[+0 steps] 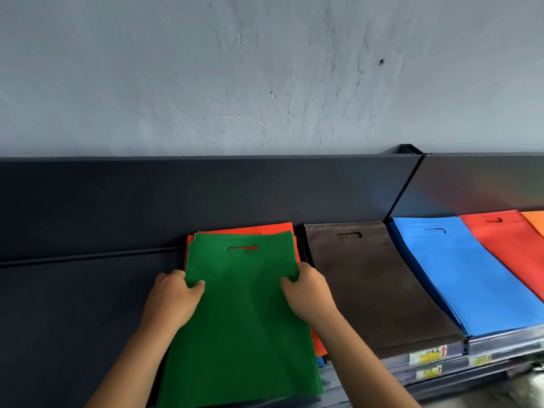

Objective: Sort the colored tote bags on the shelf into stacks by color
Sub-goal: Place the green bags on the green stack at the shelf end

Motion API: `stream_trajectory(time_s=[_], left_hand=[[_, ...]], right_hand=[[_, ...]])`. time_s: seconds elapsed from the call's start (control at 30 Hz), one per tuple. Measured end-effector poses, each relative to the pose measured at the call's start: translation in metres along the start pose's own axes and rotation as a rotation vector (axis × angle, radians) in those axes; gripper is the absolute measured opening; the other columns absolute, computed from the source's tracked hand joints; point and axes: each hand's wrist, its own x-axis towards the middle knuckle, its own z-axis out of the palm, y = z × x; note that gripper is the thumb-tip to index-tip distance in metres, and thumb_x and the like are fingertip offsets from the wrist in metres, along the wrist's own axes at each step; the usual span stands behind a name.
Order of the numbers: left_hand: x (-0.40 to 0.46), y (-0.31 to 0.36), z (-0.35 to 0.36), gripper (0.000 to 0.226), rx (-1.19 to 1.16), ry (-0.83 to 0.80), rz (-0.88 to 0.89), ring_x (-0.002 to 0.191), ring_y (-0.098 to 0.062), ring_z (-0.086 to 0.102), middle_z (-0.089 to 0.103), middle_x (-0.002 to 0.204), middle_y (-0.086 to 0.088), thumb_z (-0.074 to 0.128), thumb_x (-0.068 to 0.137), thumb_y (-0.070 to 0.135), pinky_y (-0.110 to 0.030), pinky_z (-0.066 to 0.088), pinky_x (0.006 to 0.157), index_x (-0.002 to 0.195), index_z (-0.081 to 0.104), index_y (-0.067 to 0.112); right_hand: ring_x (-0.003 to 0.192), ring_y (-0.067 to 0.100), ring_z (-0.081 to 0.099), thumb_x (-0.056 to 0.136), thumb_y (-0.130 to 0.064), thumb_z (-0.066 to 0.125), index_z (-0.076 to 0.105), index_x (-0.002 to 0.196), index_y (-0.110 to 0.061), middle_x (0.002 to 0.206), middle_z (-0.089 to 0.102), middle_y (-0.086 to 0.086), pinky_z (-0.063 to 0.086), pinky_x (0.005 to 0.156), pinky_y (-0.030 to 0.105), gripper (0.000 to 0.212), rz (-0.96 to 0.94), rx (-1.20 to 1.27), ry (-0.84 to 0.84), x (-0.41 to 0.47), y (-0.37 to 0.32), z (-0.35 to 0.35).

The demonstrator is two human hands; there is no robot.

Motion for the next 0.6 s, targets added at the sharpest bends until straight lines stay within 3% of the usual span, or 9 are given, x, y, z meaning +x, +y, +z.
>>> stream_trajectory(time_s=[0.1, 0.2, 0.3, 0.4, 0.47, 0.6], left_hand=[[0.003, -0.008, 0.003, 0.043, -0.020, 0.016, -0.013, 0.058, -0.017, 0.065, 0.068, 0.098, -0.008, 0.066, 0.092, 0.050, -0.028, 0.047, 0.047, 0.114, 0.069, 0.013], [0.005, -0.012, 0.005, 0.052, -0.046, 0.043, -0.052, 0.059, -0.013, 0.068, 0.069, 0.104, -0.004, 0.070, 0.090, 0.049, -0.026, 0.048, 0.044, 0.127, 0.064, 0.013], [0.004, -0.013, 0.006, 0.053, -0.100, 0.053, -0.080, 0.063, -0.015, 0.070, 0.067, 0.109, -0.007, 0.072, 0.091, 0.043, -0.028, 0.051, 0.047, 0.132, 0.061, 0.011], [0.001, -0.010, 0.005, 0.033, -0.157, 0.060, -0.072, 0.068, -0.018, 0.070, 0.069, 0.101, -0.003, 0.073, 0.092, 0.033, -0.032, 0.057, 0.055, 0.118, 0.066, 0.014], [0.000, -0.005, 0.006, 0.023, -0.204, 0.054, -0.084, 0.069, -0.019, 0.070, 0.070, 0.094, 0.000, 0.073, 0.094, 0.024, -0.031, 0.053, 0.054, 0.111, 0.063, 0.013], [0.002, -0.001, 0.007, 0.023, -0.339, 0.067, -0.138, 0.072, -0.024, 0.069, 0.068, 0.098, -0.008, 0.070, 0.095, 0.018, -0.030, 0.049, 0.052, 0.112, 0.056, 0.013]], right_hand=[[0.085, 0.029, 0.065, 0.095, -0.027, 0.063, 0.058, 0.104, -0.008, 0.094, 0.068, 0.008, 0.050, 0.065, 0.037, 0.022, -0.077, -0.096, -0.005, -0.002, -0.005, 0.011], [0.078, 0.031, 0.065, 0.093, -0.027, 0.064, 0.054, 0.099, -0.009, 0.087, 0.067, 0.007, 0.046, 0.059, 0.038, 0.021, -0.066, -0.034, -0.022, -0.002, -0.008, 0.015], [0.080, 0.032, 0.067, 0.083, -0.036, 0.060, 0.059, 0.098, -0.013, 0.092, 0.069, 0.007, 0.055, 0.064, 0.041, 0.027, -0.008, 0.069, -0.006, 0.003, -0.006, 0.013], [0.065, 0.025, 0.057, 0.084, -0.029, 0.060, 0.062, 0.094, -0.006, 0.081, 0.068, 0.008, 0.042, 0.057, 0.034, 0.024, 0.046, 0.176, -0.024, 0.008, -0.002, 0.008], [0.061, 0.026, 0.050, 0.088, -0.019, 0.062, 0.060, 0.092, 0.002, 0.075, 0.063, 0.012, 0.038, 0.058, 0.036, 0.021, 0.077, 0.284, -0.046, 0.008, -0.004, 0.001], [0.076, 0.029, 0.075, 0.091, -0.007, 0.068, 0.072, 0.093, -0.009, 0.090, 0.080, 0.015, 0.063, 0.074, 0.046, 0.005, 0.169, 0.540, -0.103, 0.007, -0.008, -0.004]])
